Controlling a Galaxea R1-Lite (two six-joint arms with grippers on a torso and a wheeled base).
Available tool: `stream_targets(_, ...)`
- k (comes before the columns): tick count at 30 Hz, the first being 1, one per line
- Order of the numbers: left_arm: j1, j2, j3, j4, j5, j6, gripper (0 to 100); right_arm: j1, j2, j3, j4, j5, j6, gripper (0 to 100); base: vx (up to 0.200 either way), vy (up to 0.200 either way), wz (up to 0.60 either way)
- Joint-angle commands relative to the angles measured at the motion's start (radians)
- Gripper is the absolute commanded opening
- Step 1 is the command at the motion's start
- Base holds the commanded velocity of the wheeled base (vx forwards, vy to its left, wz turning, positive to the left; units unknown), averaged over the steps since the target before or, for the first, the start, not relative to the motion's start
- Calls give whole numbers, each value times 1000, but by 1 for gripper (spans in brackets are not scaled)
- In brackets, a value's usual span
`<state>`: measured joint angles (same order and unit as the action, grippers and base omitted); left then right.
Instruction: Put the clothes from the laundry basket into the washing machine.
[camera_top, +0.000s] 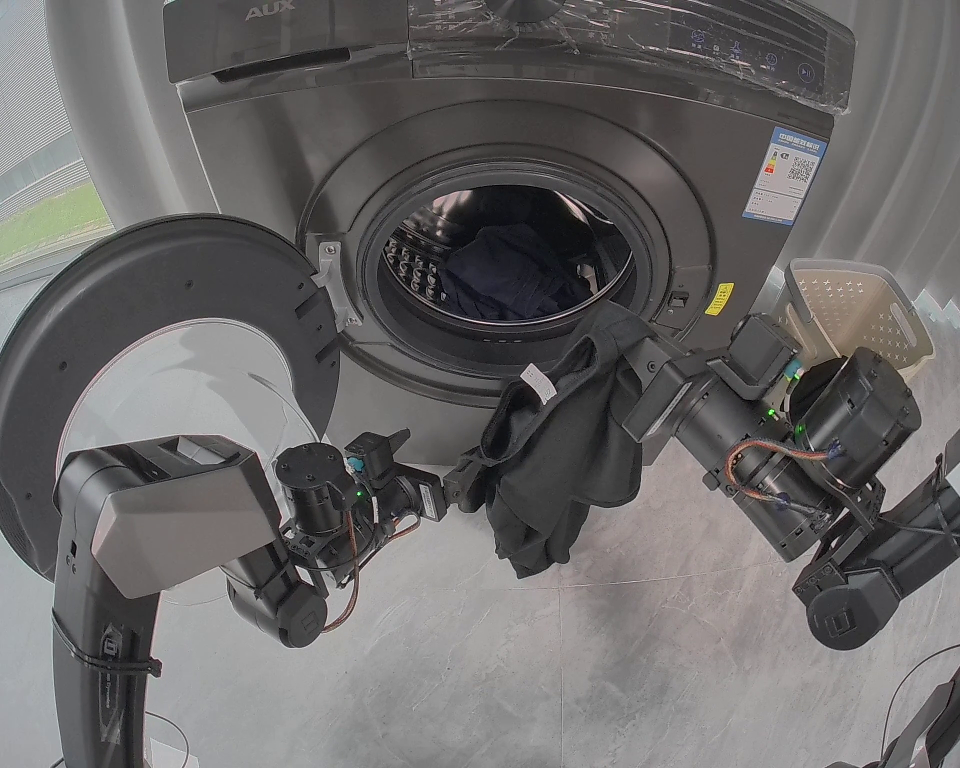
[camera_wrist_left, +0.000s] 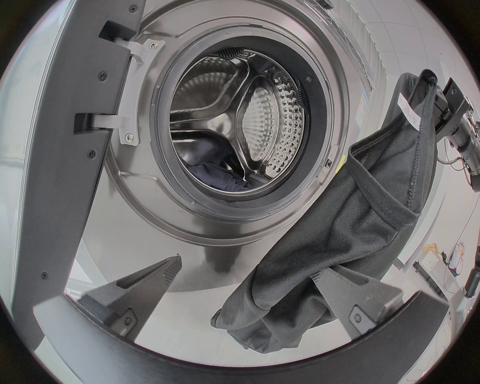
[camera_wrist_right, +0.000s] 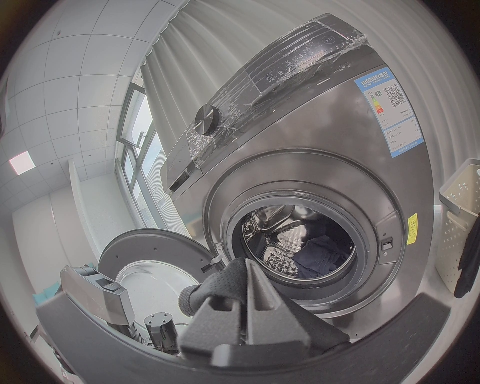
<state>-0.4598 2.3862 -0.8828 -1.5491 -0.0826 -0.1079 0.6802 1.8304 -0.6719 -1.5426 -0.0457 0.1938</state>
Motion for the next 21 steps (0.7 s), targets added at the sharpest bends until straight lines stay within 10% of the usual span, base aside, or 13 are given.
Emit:
stream_targets(1,0,-1,5,0,-2,0,100,2,3,-2,-1,0,1,0,0,0,0)
stream_targets(21,-57,137,-142,0,-13,-3,100,13,6,-2,-1,-14,-1,0,0,0,0)
